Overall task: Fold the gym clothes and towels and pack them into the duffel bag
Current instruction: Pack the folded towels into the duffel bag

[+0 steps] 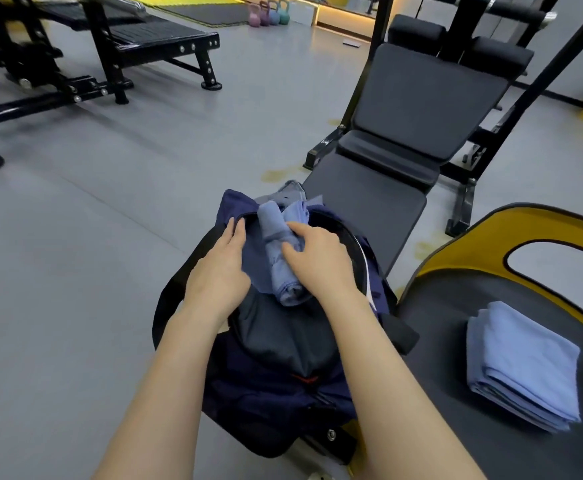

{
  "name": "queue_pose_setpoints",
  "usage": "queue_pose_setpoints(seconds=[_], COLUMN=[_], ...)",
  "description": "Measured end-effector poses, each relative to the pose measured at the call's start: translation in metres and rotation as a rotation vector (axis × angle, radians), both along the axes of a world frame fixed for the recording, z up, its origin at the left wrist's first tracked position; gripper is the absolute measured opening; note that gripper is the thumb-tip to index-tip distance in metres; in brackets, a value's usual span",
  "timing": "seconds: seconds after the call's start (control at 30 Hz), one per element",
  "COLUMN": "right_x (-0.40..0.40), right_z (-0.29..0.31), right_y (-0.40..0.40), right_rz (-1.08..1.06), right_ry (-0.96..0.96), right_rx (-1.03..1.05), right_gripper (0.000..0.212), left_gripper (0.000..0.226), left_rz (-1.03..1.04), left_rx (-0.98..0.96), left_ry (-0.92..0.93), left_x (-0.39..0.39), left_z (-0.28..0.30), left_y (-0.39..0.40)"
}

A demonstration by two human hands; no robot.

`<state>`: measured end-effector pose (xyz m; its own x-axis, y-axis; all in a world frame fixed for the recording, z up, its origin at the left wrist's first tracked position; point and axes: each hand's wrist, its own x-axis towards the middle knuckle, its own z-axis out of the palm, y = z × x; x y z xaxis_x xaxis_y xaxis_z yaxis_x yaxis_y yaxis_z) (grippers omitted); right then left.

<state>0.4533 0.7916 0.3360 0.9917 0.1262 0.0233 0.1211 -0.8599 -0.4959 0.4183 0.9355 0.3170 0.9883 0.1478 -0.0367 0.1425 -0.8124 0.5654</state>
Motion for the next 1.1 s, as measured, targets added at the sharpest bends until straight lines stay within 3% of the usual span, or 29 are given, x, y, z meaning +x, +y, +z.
queue_pose_setpoints(seconds=[0.1,0.2,0.33,0.5,0.7,0.87,1.0,1.1], right_x=[0.001,0.005,0.016,0.028,0.028,0.029,0.025,0.024], right_z=[-0.009,-0.02,-0.025,-0.021,-0.036,-0.03,-0.033,-0.038], right_y=[0.005,0.006,0.004,0.0,0.007,0.003,0.003,0.005], right_rz=[-0.01,-0.037,-0.143,-0.259,-0.185,-0.206,-0.188,-0.166], right_ry=[0.059,0.097,-0.001,-0.159,-0.03,-0.053,0.016,-0.112], right_rx=[-0.082,-0.101,-0.045,-0.037,-0.19,-0.245,-0.241,-0.257], right_gripper=[0.016,0.01,0.029,0.031,0.032,0.024,0.03,0.034], left_gripper=[0.086,0.085,0.086,0.083,0.084,0.084,0.085,0.084], left_rz=[0.004,0.001,-0.004,-0.05,-0.037,-0.026,-0.028,-0.03], left_rx=[-0.02,-0.032,-0.05,-0.044,-0.016,-0.024,-0.012,-0.017], left_ry=[0.007,0.008,0.002,-0.021,0.013,0.029,0.035,0.037], left_x=[-0.002,-0.003,-0.005,-0.007,-0.004,-0.004,-0.003,-0.003], left_z=[0.002,0.005,0.008,0.009,0.008,0.008,0.007,0.007], left_y=[0.0,-0.001,-0.002,-0.005,-0.003,-0.004,-0.005,-0.005])
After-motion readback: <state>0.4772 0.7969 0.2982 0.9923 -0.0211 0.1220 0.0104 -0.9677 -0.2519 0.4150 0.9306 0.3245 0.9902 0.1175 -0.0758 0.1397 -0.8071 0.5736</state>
